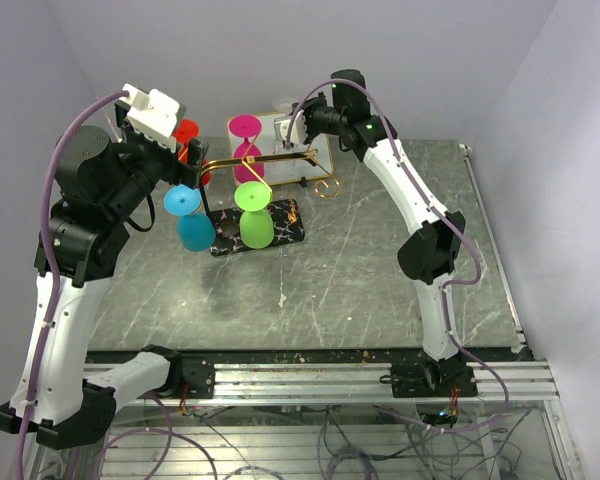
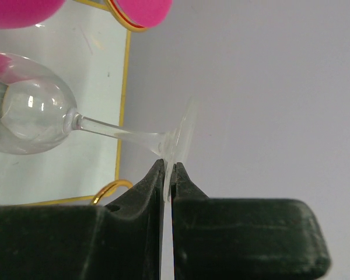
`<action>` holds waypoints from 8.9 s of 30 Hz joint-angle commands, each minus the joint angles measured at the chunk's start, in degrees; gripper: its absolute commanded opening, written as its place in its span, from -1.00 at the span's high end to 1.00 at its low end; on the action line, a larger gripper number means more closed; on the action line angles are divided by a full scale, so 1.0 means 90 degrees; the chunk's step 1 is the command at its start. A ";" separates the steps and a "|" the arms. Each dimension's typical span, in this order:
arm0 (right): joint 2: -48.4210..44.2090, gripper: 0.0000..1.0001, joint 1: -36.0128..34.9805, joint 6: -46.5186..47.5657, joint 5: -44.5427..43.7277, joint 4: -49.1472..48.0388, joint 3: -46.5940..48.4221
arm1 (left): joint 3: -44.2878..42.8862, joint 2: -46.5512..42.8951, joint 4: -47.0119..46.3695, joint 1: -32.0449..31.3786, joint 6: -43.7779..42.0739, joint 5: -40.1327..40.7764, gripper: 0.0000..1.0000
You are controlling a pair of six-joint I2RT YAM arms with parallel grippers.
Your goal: Place the wine glass upside down on the wine glass rack
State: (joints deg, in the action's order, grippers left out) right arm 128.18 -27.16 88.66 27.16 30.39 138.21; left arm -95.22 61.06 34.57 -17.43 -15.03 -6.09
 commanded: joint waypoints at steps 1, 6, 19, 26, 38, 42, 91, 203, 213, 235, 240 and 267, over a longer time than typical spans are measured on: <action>-0.0277 1.00 -0.0057 0.0169 0.0078 0.0173 0.0204 | -0.0133 0.0004 -0.0110 0.0052 -0.0039 -0.0135 -0.80; -0.0491 1.00 -0.0076 0.0182 0.0068 0.0360 0.0056 | -0.0080 0.0002 -0.0139 0.0061 -0.0034 -0.0166 -0.80; -0.1121 1.00 -0.0098 0.0217 -0.0124 0.0654 -0.0606 | -0.0042 -0.0027 -0.0263 0.0157 0.0028 -0.0169 -0.81; -0.1351 1.00 -0.0095 0.0212 -0.0489 0.0605 -0.1051 | 0.0030 -0.0033 -0.0362 0.0179 0.0066 -0.0095 -0.82; -0.1761 1.00 0.0095 0.0154 -0.0901 0.0339 -0.1563 | 0.0091 -0.0127 -0.0376 0.0216 0.0049 -0.0119 -0.84; -0.1752 1.00 0.0167 0.0135 -0.1083 0.0147 -0.1681 | 0.0101 -0.0144 -0.0361 0.0229 0.0049 -0.0117 -0.85; -0.0978 0.98 -0.0037 -0.0242 -0.1015 -0.0194 -0.1063 | 0.0004 0.0113 -0.0325 0.0277 -0.0088 -0.0074 -0.86; -0.5896 0.35 0.3779 -0.7168 -0.1318 0.1960 -0.7900 | 0.1204 0.0317 -0.0910 0.0394 0.0215 -0.0499 -0.98; -0.5679 0.74 0.3779 -0.7006 -0.1310 0.2093 -0.7696 | 0.1209 0.0308 -0.0910 0.0394 0.0190 -0.0500 -0.98; -0.4222 1.00 0.3431 -0.7788 -0.1260 0.1854 -0.2982 | 0.0989 0.0744 -0.1316 0.0394 0.1874 -0.1609 -0.98; -0.3893 1.00 0.2303 -0.7825 -0.2108 0.1282 -0.2368 | 0.0181 0.1307 -0.0740 0.0379 0.1912 -0.1799 -0.98; -0.4129 1.00 0.0000 -0.9044 -0.2289 -0.0196 -0.1463 | -0.0799 0.2741 -0.2137 -0.0405 0.3897 -0.1980 -0.75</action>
State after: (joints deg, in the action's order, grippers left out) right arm 93.58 -26.70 11.22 3.31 32.38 122.78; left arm -101.95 84.88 21.91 -20.60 13.56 -21.02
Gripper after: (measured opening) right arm 0.104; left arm 0.885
